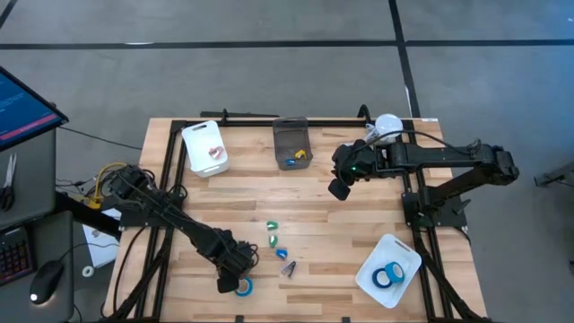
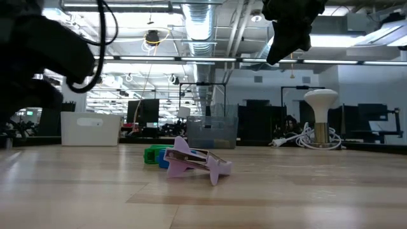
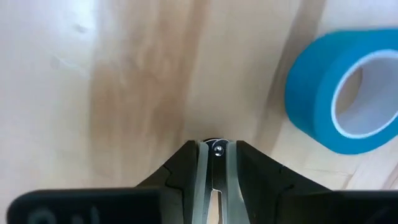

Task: Pick and place Stapler, Stapler remover, tape
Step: Put the gray staple remover into the top white bin, then put the bottom green stapler into the black bin

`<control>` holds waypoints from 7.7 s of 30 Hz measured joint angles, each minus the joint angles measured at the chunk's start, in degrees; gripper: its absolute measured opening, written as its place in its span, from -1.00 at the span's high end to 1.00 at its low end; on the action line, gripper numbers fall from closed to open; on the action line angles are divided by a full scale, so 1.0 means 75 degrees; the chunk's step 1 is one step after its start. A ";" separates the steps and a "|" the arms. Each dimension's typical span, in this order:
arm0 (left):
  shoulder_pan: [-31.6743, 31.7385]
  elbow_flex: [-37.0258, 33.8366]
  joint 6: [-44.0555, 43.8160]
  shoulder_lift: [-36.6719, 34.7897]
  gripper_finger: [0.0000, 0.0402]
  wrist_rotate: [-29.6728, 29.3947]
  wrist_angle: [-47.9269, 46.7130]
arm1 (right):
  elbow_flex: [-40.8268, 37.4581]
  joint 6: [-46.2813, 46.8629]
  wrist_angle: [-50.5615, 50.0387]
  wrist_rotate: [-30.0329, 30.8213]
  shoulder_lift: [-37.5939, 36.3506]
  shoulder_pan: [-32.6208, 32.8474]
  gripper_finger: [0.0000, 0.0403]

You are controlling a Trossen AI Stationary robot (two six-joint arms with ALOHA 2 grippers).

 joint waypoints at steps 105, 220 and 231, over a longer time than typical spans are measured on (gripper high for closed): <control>1.1831 -0.1309 0.5807 -0.1922 0.31 -0.2229 0.0300 | 0.0000 0.0052 -0.0009 -0.0003 0.0003 -0.0044 0.69; 0.3330 -0.1300 0.2405 -0.5335 0.85 -0.3285 -0.0996 | 0.4909 -0.6587 0.0994 -0.3534 0.7218 0.1681 0.29; 0.3330 -0.1300 0.2407 -0.5332 0.85 -0.3288 -0.1031 | 0.5036 -0.6577 0.0989 -0.3623 0.7404 0.1528 0.30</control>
